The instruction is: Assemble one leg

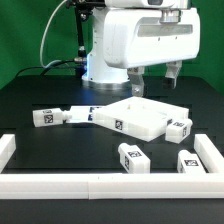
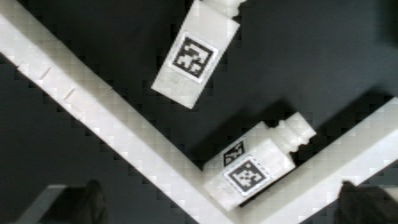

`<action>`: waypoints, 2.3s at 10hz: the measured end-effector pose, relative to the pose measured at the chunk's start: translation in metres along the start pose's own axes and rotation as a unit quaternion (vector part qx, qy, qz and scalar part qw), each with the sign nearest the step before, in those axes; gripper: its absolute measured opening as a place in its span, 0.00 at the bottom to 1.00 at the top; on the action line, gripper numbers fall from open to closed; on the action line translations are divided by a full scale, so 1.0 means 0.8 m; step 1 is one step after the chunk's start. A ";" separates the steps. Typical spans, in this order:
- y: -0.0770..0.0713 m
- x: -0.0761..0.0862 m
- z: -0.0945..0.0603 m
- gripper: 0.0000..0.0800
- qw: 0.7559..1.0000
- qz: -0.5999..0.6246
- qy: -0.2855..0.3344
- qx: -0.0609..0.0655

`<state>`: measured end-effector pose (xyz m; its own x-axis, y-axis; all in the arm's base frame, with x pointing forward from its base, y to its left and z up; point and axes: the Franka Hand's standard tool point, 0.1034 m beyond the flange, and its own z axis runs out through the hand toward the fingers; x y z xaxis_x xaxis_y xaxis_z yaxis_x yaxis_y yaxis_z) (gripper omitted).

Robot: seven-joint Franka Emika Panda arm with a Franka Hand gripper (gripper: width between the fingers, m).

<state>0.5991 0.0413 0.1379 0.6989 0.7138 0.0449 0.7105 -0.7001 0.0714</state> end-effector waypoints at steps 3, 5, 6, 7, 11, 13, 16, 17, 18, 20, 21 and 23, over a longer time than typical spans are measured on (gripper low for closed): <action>0.000 0.000 0.000 0.81 1.000 0.000 0.000 0.000; 0.001 -0.001 0.002 0.81 1.000 0.005 0.000 0.002; 0.009 -0.009 0.008 0.81 0.998 0.058 -0.002 0.007; 0.010 -0.010 0.014 0.81 0.994 0.110 -0.006 0.007; 0.005 -0.005 0.022 0.81 0.992 0.129 -0.002 0.006; 0.005 -0.006 0.023 0.81 0.992 0.129 -0.002 0.006; 0.026 -0.019 0.051 0.81 0.989 0.147 -0.013 0.017; 0.029 -0.019 0.060 0.81 0.988 0.150 -0.015 0.019; 0.033 -0.020 0.069 0.81 0.987 0.159 -0.017 0.025; 0.031 -0.019 0.070 0.81 0.985 0.169 -0.022 0.031; 0.031 -0.020 0.070 0.81 0.985 0.169 -0.022 0.031; 0.029 -0.021 0.074 0.81 0.983 0.176 -0.025 0.034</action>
Offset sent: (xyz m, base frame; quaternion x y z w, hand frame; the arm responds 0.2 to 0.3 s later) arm 0.0000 0.0000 0.0000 0.0000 0.0000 0.0000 1.0000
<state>0.6086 0.0116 0.0798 0.9047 0.4259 0.0065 0.4260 -0.9047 -0.0063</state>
